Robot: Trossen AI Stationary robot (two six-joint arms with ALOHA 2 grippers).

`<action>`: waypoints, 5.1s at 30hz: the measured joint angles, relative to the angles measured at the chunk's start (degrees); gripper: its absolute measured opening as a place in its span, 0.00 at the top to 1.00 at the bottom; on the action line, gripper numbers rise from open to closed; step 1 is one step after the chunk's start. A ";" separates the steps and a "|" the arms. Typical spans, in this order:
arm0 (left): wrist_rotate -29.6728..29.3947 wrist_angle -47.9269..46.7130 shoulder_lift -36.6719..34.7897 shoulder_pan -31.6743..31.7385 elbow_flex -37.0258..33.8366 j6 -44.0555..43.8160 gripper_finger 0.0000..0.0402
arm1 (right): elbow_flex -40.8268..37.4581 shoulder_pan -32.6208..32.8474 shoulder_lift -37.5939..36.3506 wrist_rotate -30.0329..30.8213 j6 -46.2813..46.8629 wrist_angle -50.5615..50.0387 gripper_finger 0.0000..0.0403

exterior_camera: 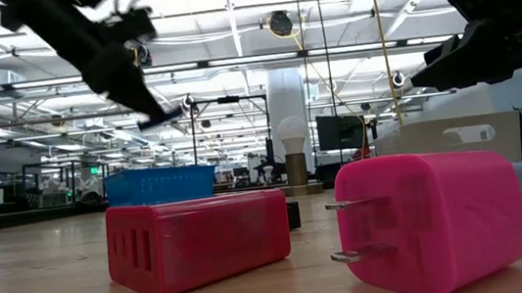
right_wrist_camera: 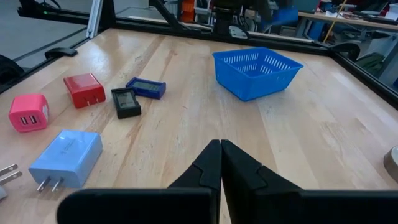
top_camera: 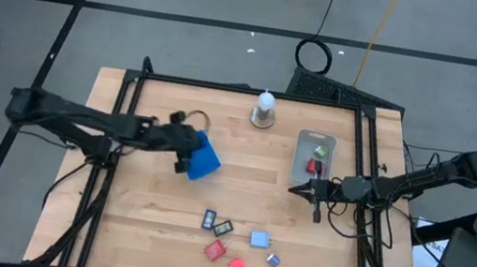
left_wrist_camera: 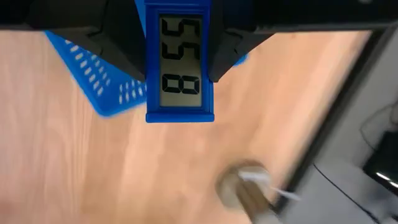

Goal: Pick & Place Office items
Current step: Put the top blue digital clock into the blue bin, then adjust the blue bin on the table, then put the light blue charger adapter into the gray bin

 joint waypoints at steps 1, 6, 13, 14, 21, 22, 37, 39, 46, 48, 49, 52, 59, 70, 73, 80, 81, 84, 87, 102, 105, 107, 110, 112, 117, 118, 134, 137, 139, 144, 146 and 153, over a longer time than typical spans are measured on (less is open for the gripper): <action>1.08 -1.06 2.34 0.35 0.88 0.66 0.67 | 0.00 -0.02 0.00 -0.02 0.00 0.00 1.00; 2.51 -2.73 10.92 1.66 4.85 2.03 0.67 | 0.00 -0.02 0.04 -0.07 0.02 -0.54 1.00; 4.47 -6.89 13.88 3.05 5.76 2.45 0.67 | 0.00 -0.02 0.07 -0.09 0.61 -0.91 1.00; 4.49 -7.77 13.86 3.05 5.76 2.42 0.67 | 0.00 -0.02 0.07 -0.10 0.63 -0.87 1.00; 5.69 -7.85 14.69 3.50 5.76 2.31 0.67 | 0.00 -0.02 0.07 -0.11 0.63 -0.70 1.00; 6.05 -8.08 15.18 3.69 5.76 2.29 0.67 | 0.00 -0.02 0.07 -0.11 0.65 -0.70 1.00; 6.46 -7.03 21.26 6.32 5.72 1.35 0.66 | 0.00 -0.01 0.07 -0.13 0.74 -0.85 1.00; 6.46 -7.09 21.31 6.54 5.70 1.35 0.58 | 0.00 0.00 0.07 -0.13 1.07 -0.87 1.00; 6.45 -6.74 20.58 6.59 5.70 1.59 0.34 | 0.00 -0.01 0.07 -0.13 1.09 -0.87 1.00; 6.61 -7.72 19.43 6.55 5.97 1.60 0.32 | 0.00 -0.02 0.07 -0.13 1.09 -0.87 1.00; 6.83 -8.25 18.63 6.38 6.37 1.59 0.32 | 0.00 -0.02 0.07 -0.13 1.09 -0.87 1.00; 7.29 -9.68 14.73 5.14 7.43 0.93 0.34 | 0.00 0.00 0.07 -0.13 1.09 -0.87 1.00; 9.51 -16.32 3.80 -1.70 7.30 -5.88 0.75 | 0.00 0.00 0.09 -0.15 1.09 -0.90 1.00; 7.93 -21.78 6.09 -11.75 0.75 -17.10 0.99 | 0.00 0.00 0.08 -0.15 1.98 -0.85 1.00; 4.13 -21.76 7.60 -10.82 0.14 -18.47 0.99 | 0.00 -0.01 0.09 -0.15 2.18 -0.63 1.00; 0.17 -20.19 9.44 -3.50 0.14 -17.71 1.00 | 0.00 0.00 0.09 -0.15 2.16 -0.71 1.00; -0.22 -20.08 9.46 -2.45 0.14 -17.34 1.00 | 0.00 -0.01 0.09 -0.15 2.16 -0.69 1.00; -0.71 -18.16 9.37 0.16 0.14 -14.96 0.99 | 0.00 -0.02 0.09 -0.15 2.12 -0.79 1.00; -0.40 -15.34 9.35 1.74 0.14 -12.60 1.00 | 0.00 -0.01 0.09 -0.15 2.08 -0.89 1.00; 4.68 -13.59 -1.30 -2.90 0.14 -6.83 0.99 | 0.00 0.00 0.09 -0.15 3.66 -1.06 1.00; 8.30 -5.09 -8.87 -6.05 0.14 0.93 0.99 | 0.00 -0.02 0.09 -0.15 4.26 -1.09 1.00; 12.34 1.01 -13.37 -7.26 0.24 6.32 0.99 | 0.00 0.00 0.09 -0.17 4.35 -1.09 1.00; 15.05 6.08 -18.75 -7.75 0.23 10.68 0.99 | 0.00 -0.02 0.09 -0.15 5.42 -1.13 1.00; 14.23 6.62 -22.03 -7.57 0.23 10.76 0.99 | 0.00 0.00 0.09 -0.16 5.60 -1.11 1.00; 9.85 4.80 -28.93 -7.14 -0.85 8.87 0.99 | -1.34 -0.01 0.09 -0.16 6.61 0.32 1.00; 9.87 5.82 -30.60 -7.14 -2.09 8.62 0.99 | -2.04 -0.02 0.10 -0.15 6.95 1.14 1.00; 5.29 7.15 -61.05 -5.85 -23.87 6.25 0.98 | -5.46 -0.01 0.07 0.13 3.97 11.88 1.00; 5.28 4.34 -64.58 -5.85 -24.47 6.34 0.97 | -5.51 -0.02 0.09 0.18 3.75 12.27 1.00; 5.28 2.98 -66.39 -5.85 -24.96 6.27 0.98 | -5.51 -0.02 0.08 0.20 3.22 12.33 1.00; 3.16 2.18 -66.79 -5.85 -26.22 5.00 0.98 | -5.57 -0.02 0.09 0.30 2.58 12.70 1.00; 1.83 3.48 -66.86 -5.85 -27.28 4.47 0.97 | -5.57 -0.02 0.09 0.31 2.73 12.70 1.00; 1.16 7.37 -66.84 -5.85 -33.98 4.27 0.99 | -5.62 -0.02 0.09 6.67 4.04 12.68 1.00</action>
